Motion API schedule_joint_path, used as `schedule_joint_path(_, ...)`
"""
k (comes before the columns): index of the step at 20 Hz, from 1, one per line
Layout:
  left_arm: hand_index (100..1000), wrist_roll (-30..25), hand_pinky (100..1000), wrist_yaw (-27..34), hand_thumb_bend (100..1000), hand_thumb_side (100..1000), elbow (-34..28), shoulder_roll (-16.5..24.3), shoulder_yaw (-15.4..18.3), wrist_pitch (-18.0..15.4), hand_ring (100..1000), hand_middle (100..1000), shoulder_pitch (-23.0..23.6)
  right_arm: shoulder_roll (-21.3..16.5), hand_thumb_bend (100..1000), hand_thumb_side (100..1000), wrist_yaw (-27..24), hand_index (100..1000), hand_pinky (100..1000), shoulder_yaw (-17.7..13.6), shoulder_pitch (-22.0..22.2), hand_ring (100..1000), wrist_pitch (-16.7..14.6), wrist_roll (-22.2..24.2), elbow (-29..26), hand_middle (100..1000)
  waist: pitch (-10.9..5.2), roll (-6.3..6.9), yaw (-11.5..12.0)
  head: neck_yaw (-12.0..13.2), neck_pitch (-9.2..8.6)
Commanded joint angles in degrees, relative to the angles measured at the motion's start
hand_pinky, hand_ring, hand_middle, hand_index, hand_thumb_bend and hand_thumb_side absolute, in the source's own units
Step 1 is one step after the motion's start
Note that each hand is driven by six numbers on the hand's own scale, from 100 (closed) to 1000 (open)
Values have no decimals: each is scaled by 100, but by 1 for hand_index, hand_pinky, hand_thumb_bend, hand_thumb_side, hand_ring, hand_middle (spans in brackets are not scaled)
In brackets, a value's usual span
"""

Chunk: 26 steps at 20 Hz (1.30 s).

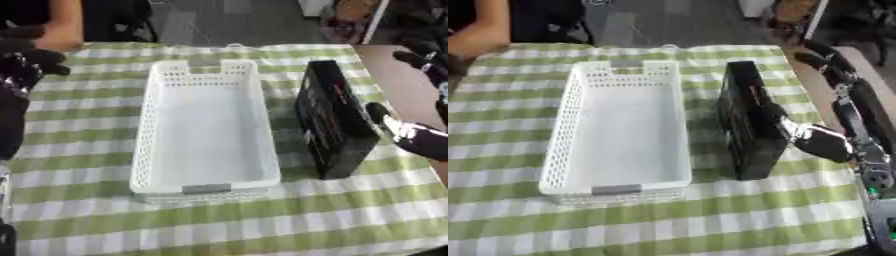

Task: Pick up objects on the table and place them in the box.

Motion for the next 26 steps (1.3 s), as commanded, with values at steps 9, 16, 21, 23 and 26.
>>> schedule_joint_path(9,737,-21,660,28,510,812,-113,47,-21,-1,659,798,-60,41,494,651,-50,908,914,118,35,1000,300,-414,180,956,-48,10,12,-6,4)
schedule_joint_path(16,737,-19,660,24,510,811,-113,45,-18,-2,659,798,-57,55,490,646,5,908,691,105,38,875,394,-402,241,957,-45,9,14,-1,4)
schedule_joint_path(21,737,-18,660,22,510,811,-113,44,-16,-5,659,798,-54,57,482,651,66,908,689,102,40,865,422,-377,250,958,-45,9,17,-2,4)
schedule_joint_path(23,737,-17,660,21,510,811,-113,43,-14,-5,659,798,-53,57,479,652,77,908,689,99,39,866,427,-368,252,957,-45,9,18,0,4)
schedule_joint_path(26,737,-15,660,20,510,812,-113,43,-14,-6,660,798,-52,56,474,654,85,908,690,95,35,866,436,-360,252,958,-45,8,19,1,4)
